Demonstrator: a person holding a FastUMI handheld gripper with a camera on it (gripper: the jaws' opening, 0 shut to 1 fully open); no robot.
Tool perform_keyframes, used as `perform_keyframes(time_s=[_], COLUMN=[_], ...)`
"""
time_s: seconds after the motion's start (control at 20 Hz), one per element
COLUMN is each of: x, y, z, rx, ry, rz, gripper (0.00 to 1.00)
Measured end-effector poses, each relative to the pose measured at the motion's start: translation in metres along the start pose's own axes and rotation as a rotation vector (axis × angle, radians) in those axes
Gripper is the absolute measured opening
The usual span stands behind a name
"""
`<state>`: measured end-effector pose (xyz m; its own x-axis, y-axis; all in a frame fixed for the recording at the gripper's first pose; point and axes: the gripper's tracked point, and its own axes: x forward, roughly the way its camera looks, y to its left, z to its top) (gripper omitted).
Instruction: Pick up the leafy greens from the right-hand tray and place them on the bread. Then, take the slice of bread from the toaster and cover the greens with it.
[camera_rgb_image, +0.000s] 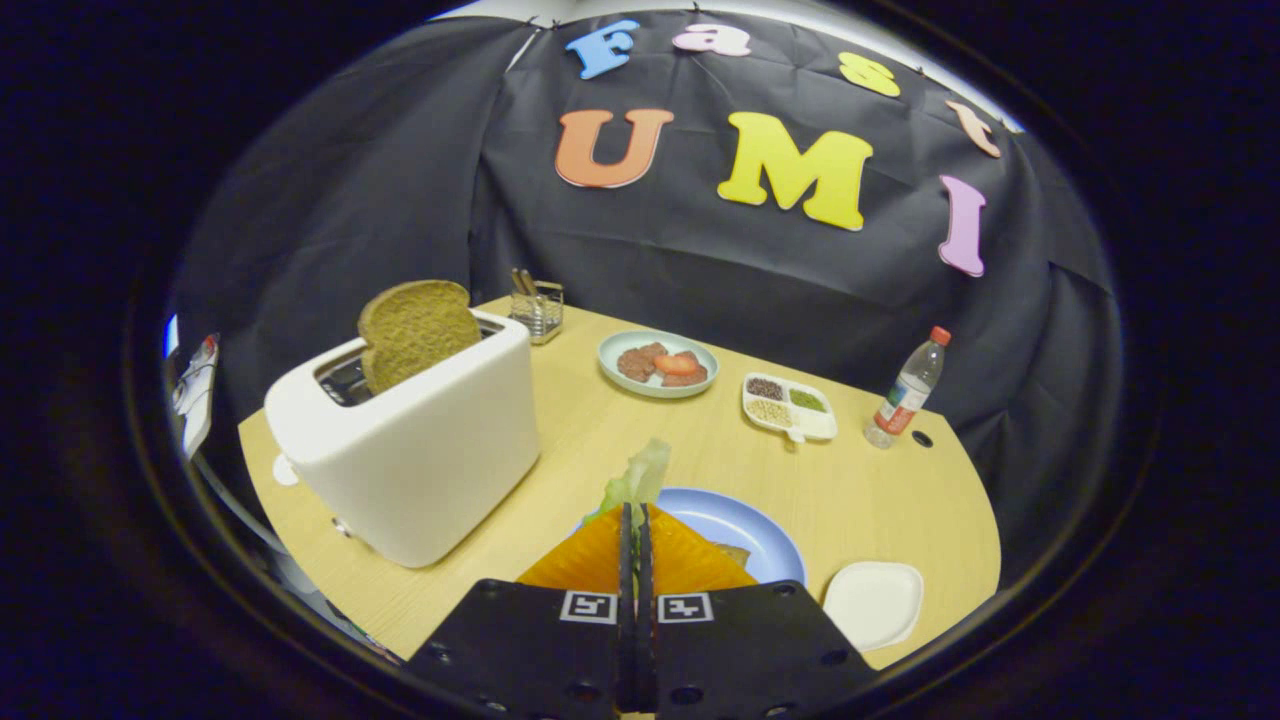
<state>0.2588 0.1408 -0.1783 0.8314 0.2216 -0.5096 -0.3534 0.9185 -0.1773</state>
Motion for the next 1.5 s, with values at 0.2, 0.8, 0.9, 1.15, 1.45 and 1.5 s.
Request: perform_keyframes(time_s=[0.2,0.8,0.9,1.15,1.45,1.5], x=[0.030,0.060,0.056,0.030,-0.017,-0.025], y=[-0.033,-0.056,-0.060,-0.062,-0.050,-0.046], z=[-0.020,-0.049,-0.051,-0.036,-0.005,0.002], rx=[0.052,0.055,0.053,0.109,0.197,0.222], ry=[0.059,0.105,0.105,0.044,-0.063,-0.083], rz=[-0.042,-0.079,-0.093,-0.101,-0.101,-0.098], gripper=[0.00,0.05,0.28,0.86,0.96,0.96])
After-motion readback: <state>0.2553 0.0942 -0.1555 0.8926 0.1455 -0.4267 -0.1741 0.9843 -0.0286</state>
